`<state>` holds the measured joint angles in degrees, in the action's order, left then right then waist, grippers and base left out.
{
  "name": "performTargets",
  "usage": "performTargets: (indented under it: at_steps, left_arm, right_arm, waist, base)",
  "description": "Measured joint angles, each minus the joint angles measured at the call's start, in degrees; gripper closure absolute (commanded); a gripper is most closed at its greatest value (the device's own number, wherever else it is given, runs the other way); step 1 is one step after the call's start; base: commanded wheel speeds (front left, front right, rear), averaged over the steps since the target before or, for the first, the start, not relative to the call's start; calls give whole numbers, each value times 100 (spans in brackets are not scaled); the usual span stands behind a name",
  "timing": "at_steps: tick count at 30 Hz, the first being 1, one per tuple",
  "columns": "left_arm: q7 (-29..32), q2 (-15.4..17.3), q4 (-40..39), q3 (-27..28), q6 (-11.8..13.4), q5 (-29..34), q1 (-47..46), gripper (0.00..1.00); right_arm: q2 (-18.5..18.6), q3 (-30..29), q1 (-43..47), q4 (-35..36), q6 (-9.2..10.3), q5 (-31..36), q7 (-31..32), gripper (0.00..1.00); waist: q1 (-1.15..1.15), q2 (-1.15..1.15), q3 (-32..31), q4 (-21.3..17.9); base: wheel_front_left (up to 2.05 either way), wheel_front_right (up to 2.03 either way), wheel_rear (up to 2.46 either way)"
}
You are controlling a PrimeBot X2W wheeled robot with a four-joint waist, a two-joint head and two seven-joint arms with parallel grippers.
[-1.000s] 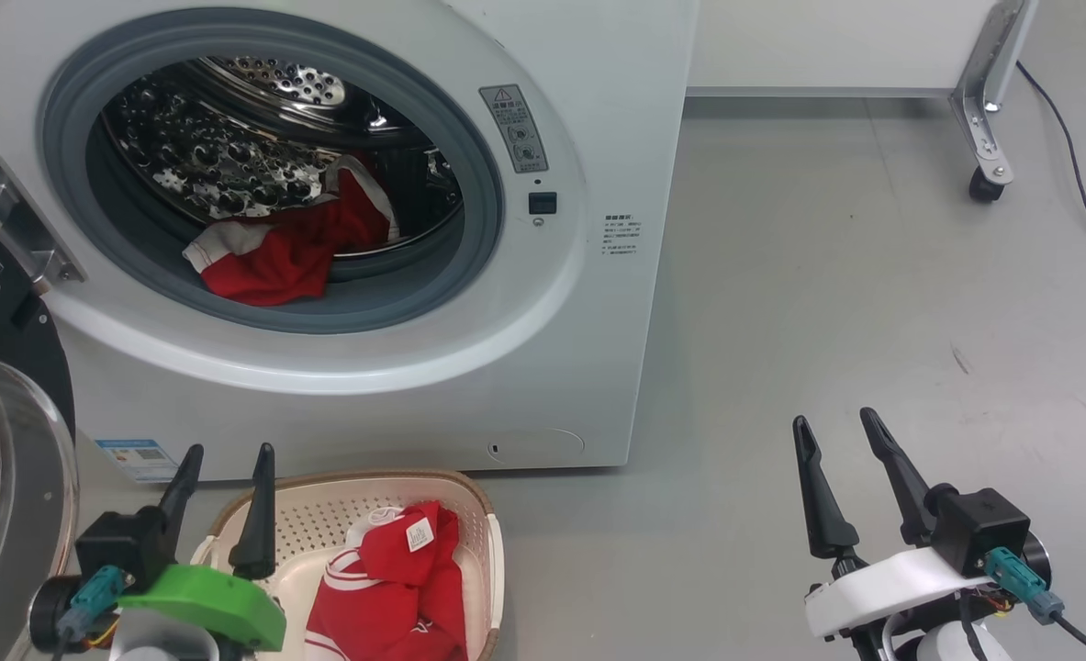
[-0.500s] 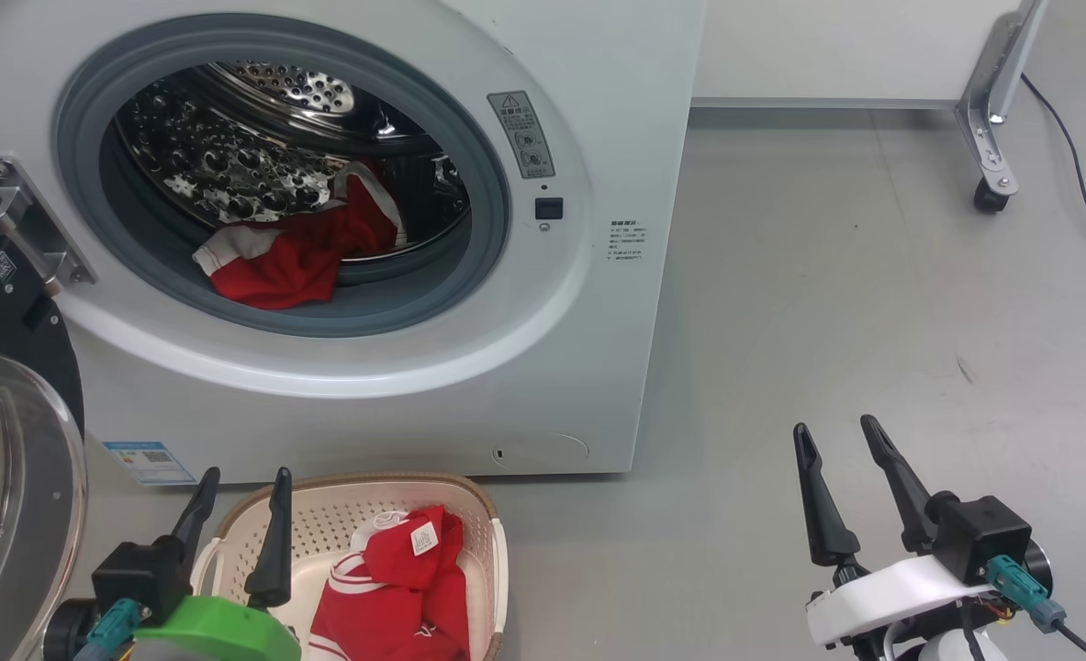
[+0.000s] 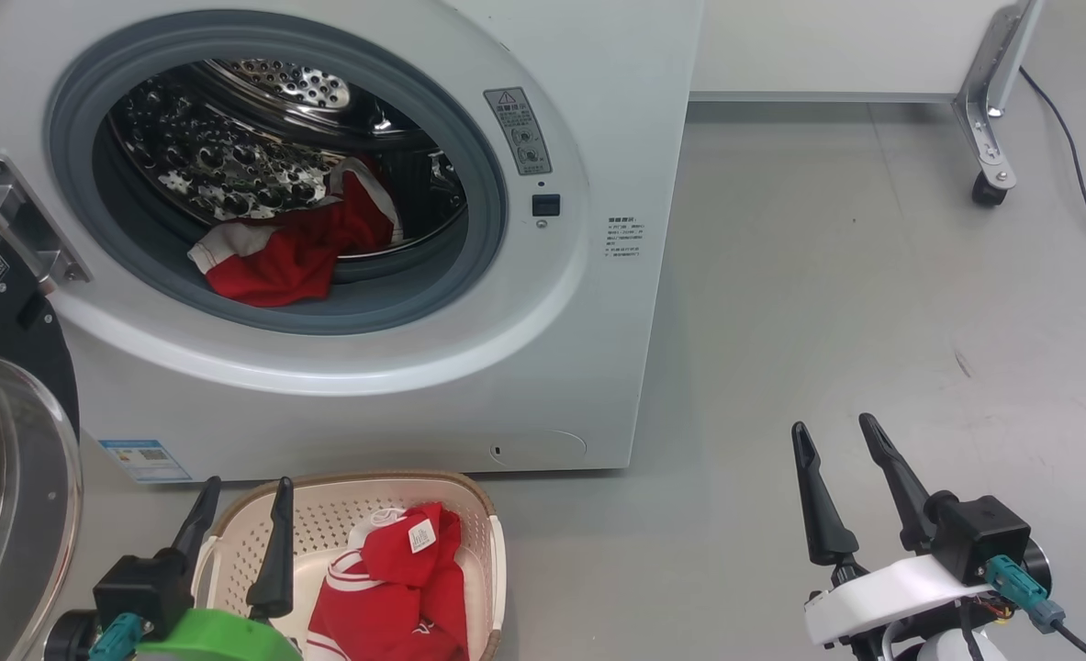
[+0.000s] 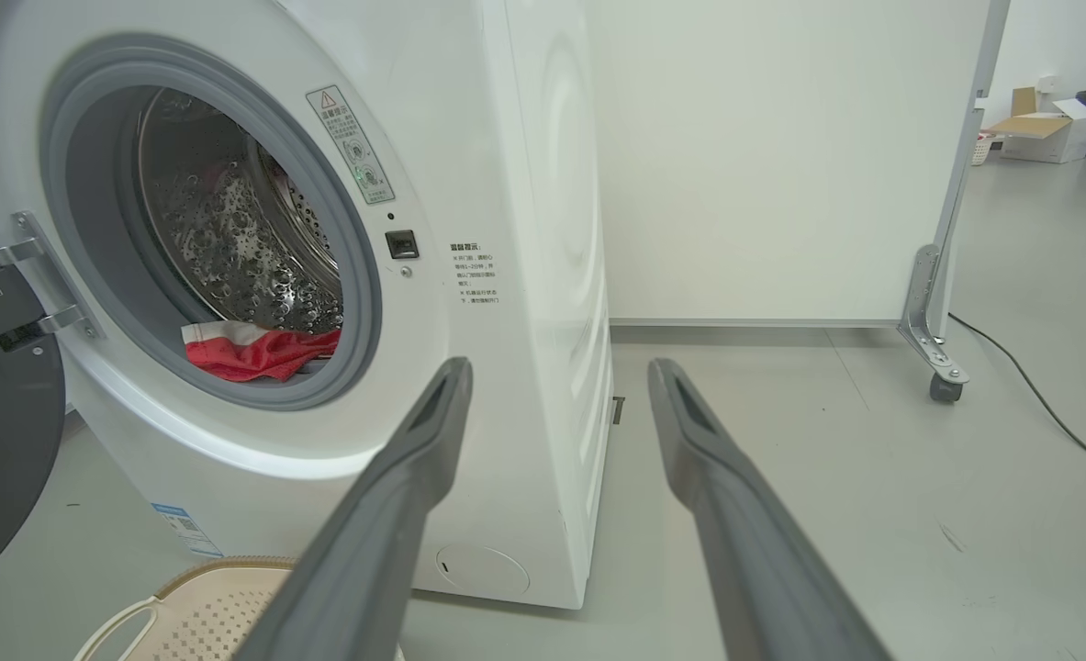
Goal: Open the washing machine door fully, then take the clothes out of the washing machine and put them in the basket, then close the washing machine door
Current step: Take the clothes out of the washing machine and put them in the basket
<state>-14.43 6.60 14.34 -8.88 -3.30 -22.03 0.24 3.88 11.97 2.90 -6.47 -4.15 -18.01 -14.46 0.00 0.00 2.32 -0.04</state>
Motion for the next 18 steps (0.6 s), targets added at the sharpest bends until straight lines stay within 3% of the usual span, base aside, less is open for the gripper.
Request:
performTargets:
  at_steps: [18]
  left_arm:
    - [0,-26,-131,44,0,46,106,0]
  right_arm:
    - [0,1,0,24,-33,0,0,0]
  waist:
    - [0,0,54,0]
  base:
    - [0,0,0]
